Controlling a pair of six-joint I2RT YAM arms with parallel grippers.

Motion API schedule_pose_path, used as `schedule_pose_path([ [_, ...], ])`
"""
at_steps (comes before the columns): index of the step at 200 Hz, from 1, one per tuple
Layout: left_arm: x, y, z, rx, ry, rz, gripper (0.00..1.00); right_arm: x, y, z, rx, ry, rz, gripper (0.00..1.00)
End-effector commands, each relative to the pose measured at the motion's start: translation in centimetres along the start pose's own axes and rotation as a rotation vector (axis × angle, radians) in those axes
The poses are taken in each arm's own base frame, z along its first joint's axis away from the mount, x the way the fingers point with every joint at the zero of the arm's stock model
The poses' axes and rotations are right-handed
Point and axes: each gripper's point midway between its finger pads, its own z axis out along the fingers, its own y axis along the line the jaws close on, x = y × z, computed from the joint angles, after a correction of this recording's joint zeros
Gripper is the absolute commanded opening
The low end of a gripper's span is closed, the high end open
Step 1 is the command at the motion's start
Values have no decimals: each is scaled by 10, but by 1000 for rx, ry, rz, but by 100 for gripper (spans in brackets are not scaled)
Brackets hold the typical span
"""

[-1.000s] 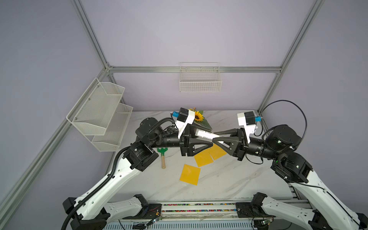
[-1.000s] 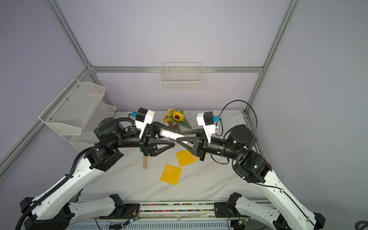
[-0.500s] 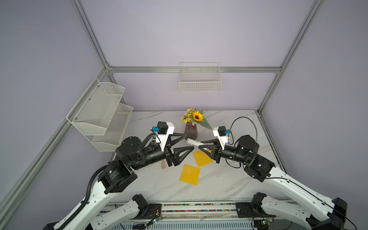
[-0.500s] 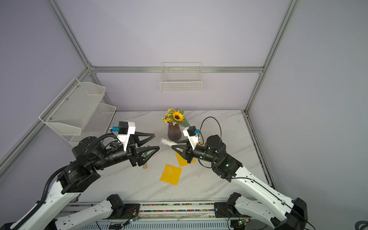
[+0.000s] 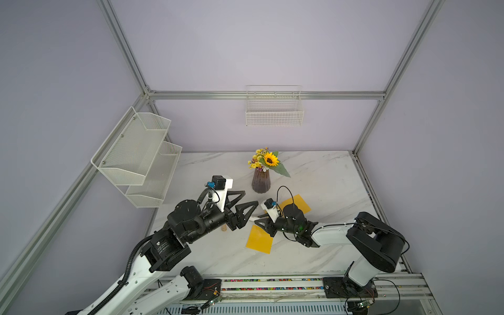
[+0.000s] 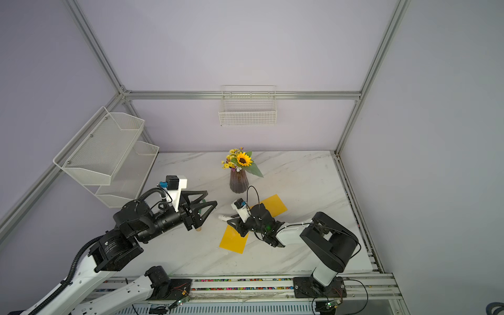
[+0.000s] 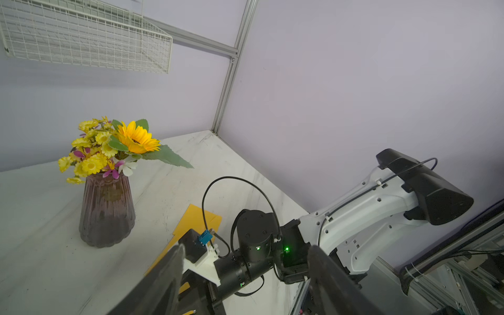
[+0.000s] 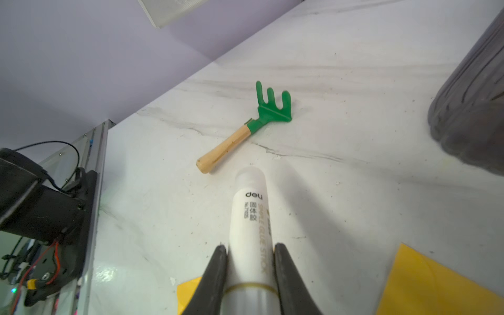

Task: Seal the envelope with a glue stick
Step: Place the glue stick at the center of the board.

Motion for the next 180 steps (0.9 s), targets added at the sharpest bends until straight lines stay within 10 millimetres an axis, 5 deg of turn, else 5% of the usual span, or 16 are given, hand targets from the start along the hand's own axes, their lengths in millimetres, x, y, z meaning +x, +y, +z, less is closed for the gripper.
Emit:
schedule_pose_path([
  [1, -20, -4, -7, 8, -93, -47, 72, -25, -5, 19, 18, -128, -63, 0],
  [44, -10, 7, -6, -36, -83, -75, 72, -1, -26, 47, 69, -87, -82, 9],
  [88, 0, 27, -3, -131, -63, -83, 73, 0, -34, 49, 109, -81, -90, 35],
  [143, 18, 85, -3, -456, -1, -32, 78, -44, -45, 13, 197, -144, -92, 46],
  [180, 33, 133, -8, -718, 32, 63, 88, -67, -78, -32, 354, -154, -51, 56],
])
